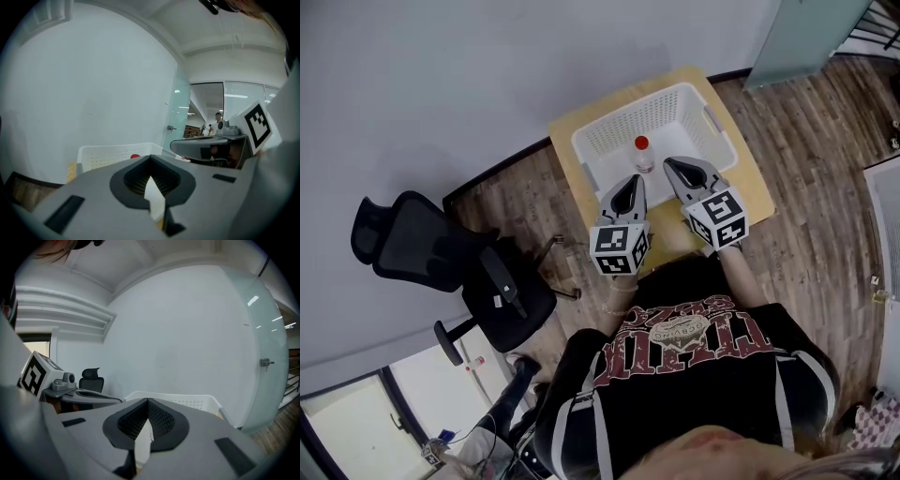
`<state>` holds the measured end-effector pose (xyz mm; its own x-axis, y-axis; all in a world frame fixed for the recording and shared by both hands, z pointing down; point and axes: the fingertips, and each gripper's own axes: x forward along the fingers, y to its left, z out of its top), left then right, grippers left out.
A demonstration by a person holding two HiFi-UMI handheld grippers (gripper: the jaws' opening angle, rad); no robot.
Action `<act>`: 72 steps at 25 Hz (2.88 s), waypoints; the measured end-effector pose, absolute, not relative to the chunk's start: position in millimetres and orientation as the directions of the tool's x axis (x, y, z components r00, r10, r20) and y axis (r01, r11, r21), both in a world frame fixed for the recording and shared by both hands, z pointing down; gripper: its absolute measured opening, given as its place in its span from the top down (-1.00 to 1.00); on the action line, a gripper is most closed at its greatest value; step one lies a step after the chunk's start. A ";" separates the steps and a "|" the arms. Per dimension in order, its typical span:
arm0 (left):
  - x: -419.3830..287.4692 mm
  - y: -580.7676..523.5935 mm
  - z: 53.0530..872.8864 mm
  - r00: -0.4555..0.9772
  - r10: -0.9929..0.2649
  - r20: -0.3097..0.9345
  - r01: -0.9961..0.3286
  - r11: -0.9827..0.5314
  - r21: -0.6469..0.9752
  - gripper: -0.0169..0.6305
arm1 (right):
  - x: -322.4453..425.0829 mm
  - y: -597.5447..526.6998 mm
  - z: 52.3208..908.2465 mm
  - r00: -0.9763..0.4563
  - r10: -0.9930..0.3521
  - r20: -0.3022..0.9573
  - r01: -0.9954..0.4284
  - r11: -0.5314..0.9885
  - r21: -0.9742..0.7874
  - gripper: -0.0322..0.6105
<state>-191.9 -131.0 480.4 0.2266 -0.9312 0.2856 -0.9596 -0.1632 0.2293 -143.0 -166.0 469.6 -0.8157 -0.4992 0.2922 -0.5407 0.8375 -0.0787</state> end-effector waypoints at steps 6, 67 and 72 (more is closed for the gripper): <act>-189.4 -141.8 482.8 0.200 -0.934 0.297 -0.962 -0.129 0.241 0.81 | -142.7 -180.9 470.9 -0.826 -0.470 0.311 -0.513 0.855 -0.071 0.85; -224.3 -168.1 500.0 0.069 -0.942 0.329 -0.952 0.037 0.304 0.81 | -233.8 -234.7 565.2 -0.797 -0.098 0.596 -0.183 0.980 -0.083 0.23; -224.7 -167.4 499.6 0.068 -0.942 0.329 -0.951 0.038 0.306 0.81 | -239.9 -236.1 570.7 -0.786 -0.090 0.612 -0.180 0.980 -0.088 0.23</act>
<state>-224.7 -167.4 499.6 0.0678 -0.9419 0.3289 -0.9512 0.0384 0.3061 -239.9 -236.1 570.7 -0.7860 -0.0895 0.6117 -0.1803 0.9797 -0.0882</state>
